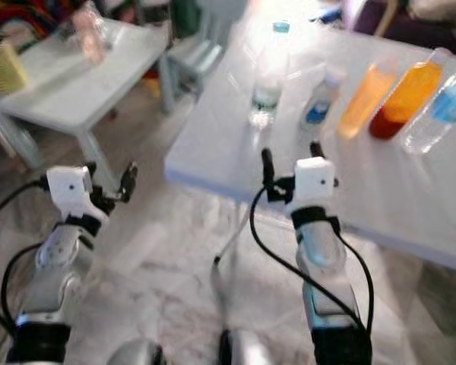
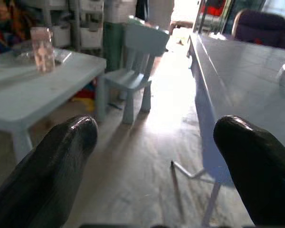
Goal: Restocking fridge
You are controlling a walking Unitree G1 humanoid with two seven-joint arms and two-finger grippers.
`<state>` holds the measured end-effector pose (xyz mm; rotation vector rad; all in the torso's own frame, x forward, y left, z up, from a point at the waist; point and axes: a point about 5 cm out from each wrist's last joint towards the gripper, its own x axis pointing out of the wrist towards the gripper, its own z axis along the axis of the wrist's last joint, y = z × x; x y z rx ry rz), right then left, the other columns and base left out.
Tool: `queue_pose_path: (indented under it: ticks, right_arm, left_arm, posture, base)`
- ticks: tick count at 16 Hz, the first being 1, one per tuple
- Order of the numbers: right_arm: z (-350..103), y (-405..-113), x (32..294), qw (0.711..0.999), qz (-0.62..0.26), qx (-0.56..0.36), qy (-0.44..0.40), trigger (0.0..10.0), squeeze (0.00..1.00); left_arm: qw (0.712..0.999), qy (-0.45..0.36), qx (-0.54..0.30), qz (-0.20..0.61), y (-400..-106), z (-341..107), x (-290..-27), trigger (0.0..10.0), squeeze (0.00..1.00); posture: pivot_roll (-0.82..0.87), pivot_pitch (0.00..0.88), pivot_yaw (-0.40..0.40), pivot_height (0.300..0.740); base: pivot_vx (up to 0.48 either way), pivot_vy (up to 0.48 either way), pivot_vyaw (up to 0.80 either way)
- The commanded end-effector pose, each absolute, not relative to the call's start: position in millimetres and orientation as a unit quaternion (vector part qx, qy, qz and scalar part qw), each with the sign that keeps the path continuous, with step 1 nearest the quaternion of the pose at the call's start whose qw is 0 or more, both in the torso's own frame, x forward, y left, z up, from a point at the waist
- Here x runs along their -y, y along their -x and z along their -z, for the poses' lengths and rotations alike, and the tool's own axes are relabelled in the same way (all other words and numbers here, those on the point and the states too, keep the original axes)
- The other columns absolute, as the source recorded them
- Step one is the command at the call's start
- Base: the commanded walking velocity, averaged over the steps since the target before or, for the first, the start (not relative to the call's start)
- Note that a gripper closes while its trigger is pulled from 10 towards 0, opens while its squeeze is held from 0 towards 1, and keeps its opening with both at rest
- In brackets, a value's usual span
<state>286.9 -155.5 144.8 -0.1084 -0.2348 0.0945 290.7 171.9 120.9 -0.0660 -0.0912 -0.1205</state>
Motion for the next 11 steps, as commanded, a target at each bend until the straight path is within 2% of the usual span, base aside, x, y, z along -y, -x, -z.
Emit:
queue_pose_path:
  ticks: [1, 4, 11]
  right_arm:
    - [-148.4, -286.5, 147.7, 0.989, -0.060, 0.126, 0.049, 10.0, 0.00]
    - [-149.4, -289.0, 145.5, 0.989, -0.060, 0.126, 0.051, 10.0, 0.00]
    - [-148.8, -291.3, 143.3, 0.989, -0.063, 0.123, 0.057, 10.0, 0.00]
  left_arm:
    - [0.998, 0.026, 0.041, 0.050, -288.8, -118.7, -179.6, 10.0, 0.00]
    - [0.997, 0.024, 0.039, 0.055, -288.9, -117.7, -177.2, 10.0, 0.00]
    - [0.997, 0.022, 0.038, 0.058, -288.1, -115.9, -175.6, 10.0, 0.00]
  posture:
    - [0.02, 0.134, -0.068, 0.740]
    - [0.02, 0.135, -0.071, 0.740]
    - [0.03, 0.138, -0.077, 0.740]
  base:
    - [0.330, 0.266, 0.00]
    - [0.269, 0.089, 0.00]
    - [0.000, 0.000, -0.78]
